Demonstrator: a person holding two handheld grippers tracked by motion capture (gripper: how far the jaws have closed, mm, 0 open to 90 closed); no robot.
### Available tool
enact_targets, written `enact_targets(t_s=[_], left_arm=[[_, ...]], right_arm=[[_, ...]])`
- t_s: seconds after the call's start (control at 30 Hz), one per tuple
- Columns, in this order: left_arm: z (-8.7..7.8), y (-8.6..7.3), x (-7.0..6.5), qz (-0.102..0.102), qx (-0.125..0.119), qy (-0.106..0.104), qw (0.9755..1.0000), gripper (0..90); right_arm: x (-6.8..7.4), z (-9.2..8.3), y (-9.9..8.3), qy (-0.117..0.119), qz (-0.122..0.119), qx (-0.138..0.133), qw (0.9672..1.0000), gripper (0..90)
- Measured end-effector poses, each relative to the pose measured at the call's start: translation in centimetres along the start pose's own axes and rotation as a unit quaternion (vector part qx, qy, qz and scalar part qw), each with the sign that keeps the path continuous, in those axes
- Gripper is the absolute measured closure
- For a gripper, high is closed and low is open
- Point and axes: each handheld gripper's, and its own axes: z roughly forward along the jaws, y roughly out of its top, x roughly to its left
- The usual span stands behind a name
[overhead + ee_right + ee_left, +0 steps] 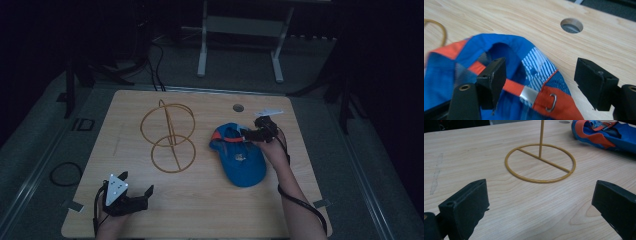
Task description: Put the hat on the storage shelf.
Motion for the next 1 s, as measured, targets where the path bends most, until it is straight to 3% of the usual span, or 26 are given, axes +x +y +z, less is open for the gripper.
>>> enact_targets(t_s=[0.1, 0.37, 0.53, 0.6, 0.87, 1.0], left_arm=[[0.1, 0.0, 0.1, -0.001, 0.004, -0.003, 1.0000, 1.3], [-0.2, 0.0, 0.2, -0.009, 0.000, -0.005, 0.9999, 1.3], [0.1, -0.1, 0.0, 0.006, 0.009, -0.010, 0.9999, 4.6], [0.1, 0.0, 0.0, 0.006, 0.007, -0.008, 0.9999, 4.5], [0.1, -0.1, 0.0, 0.002, 0.010, -0.009, 0.9999, 4.5], [0.0, 0.0, 0.0, 0.001, 0.008, -0.006, 0.9999, 4.5]], right_arm=[[-0.4, 1.9, 0.4, 0.000, 0.005, 0.021, 0.9998, 25.6], [-0.2, 4.5, 0.1, -0.004, -0.004, 0.066, 0.9978, 27.6], [0.2, 5.4, -0.7, -0.026, -0.034, 0.095, 0.9945, 38.9], [0.2, 5.5, -0.7, -0.027, -0.034, 0.101, 0.9939, 40.5], [0.7, 5.4, -0.7, 0.004, -0.034, 0.105, 0.9939, 80.6], [0.9, 5.3, -0.6, 0.007, -0.016, 0.114, 0.9933, 83.8]])
